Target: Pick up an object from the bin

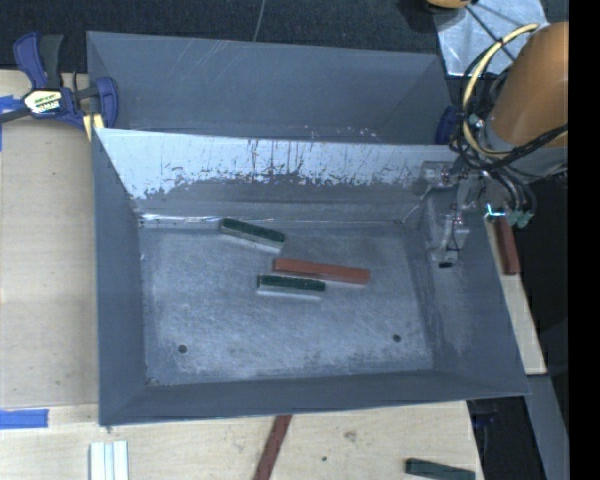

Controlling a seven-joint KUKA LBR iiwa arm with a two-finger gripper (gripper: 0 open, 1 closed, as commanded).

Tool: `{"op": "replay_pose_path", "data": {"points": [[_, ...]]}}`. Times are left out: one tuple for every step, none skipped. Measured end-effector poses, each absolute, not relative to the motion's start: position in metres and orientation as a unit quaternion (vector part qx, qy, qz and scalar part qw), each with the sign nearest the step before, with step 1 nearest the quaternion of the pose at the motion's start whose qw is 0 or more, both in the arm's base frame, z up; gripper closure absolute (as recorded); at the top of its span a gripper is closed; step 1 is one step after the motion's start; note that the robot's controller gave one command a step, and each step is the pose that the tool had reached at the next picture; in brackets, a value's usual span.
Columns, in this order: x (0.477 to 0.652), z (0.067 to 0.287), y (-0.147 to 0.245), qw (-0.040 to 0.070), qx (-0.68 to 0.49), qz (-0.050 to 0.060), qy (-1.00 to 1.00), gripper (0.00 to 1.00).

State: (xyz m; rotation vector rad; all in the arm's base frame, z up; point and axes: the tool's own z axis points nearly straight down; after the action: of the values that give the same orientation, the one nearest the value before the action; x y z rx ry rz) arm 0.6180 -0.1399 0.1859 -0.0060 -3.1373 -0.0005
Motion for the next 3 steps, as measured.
{"op": "replay_pose_path", "data": {"points": [[0.620,0.191,-0.140,-0.002,-0.001,0.001,-1.000,0.00],[0.616,0.144,-0.117,-0.005,0.026,0.002,-1.000,0.00],[0.611,0.109,-0.100,0.000,-0.022,0.000,-1.000,0.00]]}}
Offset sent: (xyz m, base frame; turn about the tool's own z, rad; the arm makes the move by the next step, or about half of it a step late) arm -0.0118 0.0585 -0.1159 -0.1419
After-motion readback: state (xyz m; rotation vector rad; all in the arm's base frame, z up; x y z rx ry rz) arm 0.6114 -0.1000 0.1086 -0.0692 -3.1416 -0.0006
